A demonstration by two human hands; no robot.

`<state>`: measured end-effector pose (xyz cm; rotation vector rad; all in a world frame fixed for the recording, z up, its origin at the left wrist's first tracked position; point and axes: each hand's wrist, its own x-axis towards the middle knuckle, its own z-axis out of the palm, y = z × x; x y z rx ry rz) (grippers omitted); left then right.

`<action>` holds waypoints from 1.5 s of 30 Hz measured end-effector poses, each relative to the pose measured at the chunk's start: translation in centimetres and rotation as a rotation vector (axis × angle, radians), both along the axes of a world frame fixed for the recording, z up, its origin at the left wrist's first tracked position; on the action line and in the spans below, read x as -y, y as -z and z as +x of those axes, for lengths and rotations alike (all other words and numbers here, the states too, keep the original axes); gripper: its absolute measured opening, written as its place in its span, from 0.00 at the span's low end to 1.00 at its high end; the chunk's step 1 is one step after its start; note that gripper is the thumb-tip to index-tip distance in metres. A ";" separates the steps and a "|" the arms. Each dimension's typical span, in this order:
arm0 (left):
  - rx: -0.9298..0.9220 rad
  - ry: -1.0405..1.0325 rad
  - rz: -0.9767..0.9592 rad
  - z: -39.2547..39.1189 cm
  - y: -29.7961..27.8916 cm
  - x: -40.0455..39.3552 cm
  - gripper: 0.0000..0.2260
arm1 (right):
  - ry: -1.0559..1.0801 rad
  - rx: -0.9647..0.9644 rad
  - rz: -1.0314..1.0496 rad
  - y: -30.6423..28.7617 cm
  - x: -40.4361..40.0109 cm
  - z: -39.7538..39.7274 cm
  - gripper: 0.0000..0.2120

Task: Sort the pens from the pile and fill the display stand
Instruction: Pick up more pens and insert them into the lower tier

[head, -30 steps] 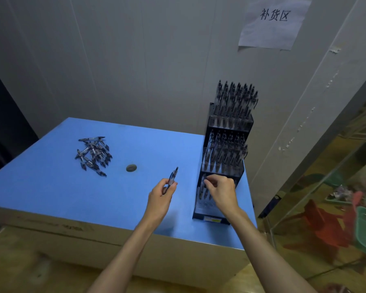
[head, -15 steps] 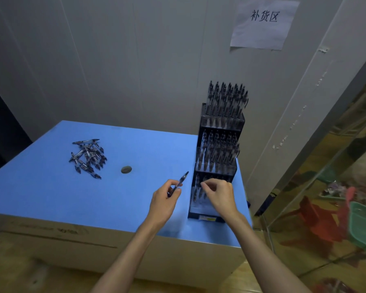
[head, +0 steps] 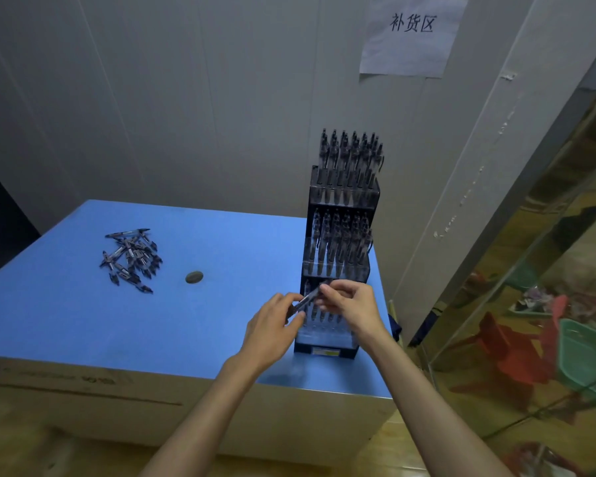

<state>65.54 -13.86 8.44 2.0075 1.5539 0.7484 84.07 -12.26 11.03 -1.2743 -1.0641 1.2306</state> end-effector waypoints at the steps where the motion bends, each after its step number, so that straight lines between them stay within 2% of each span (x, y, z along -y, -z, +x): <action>1: -0.053 0.005 0.012 -0.2 -0.2 -0.1 0.11 | 0.023 0.017 0.012 -0.1 -0.2 0.3 0.05; 3: -0.176 0.020 0.049 -0.7 -0.4 -0.4 0.14 | 0.063 0.164 0.067 -0.1 -0.8 1.0 0.05; 5: -0.272 0.023 0.074 -1.2 -0.4 -0.6 0.17 | 0.089 0.425 0.146 0.0 -1.2 1.6 0.07; 7: -0.323 0.012 0.091 -1.4 -0.5 -0.8 0.18 | 0.100 0.604 0.215 0.1 -1.4 2.0 0.08; 13: -0.337 -0.002 0.086 -2.0 -0.8 -1.1 0.17 | 0.104 0.819 0.360 0.0 -1.5 1.6 0.07; 26: -0.320 -0.032 0.074 -1.9 -1.4 -1.3 0.16 | -0.047 0.876 0.265 2.3 -2.5 1.1 0.06; 34: -0.305 -0.057 0.068 -0.9 -1.9 -0.8 0.15 | -0.154 0.940 0.198 3.4 -2.1 1.3 0.08; 42: -0.263 -0.148 0.078 -0.7 -3.6 0.5 0.15 | -0.133 0.958 0.321 1.4 -1.0 1.7 0.08; 45: -0.260 -0.199 0.092 -1.2 -4.4 1.4 0.16 | -0.212 0.933 0.383 0.5 -0.7 0.8 0.09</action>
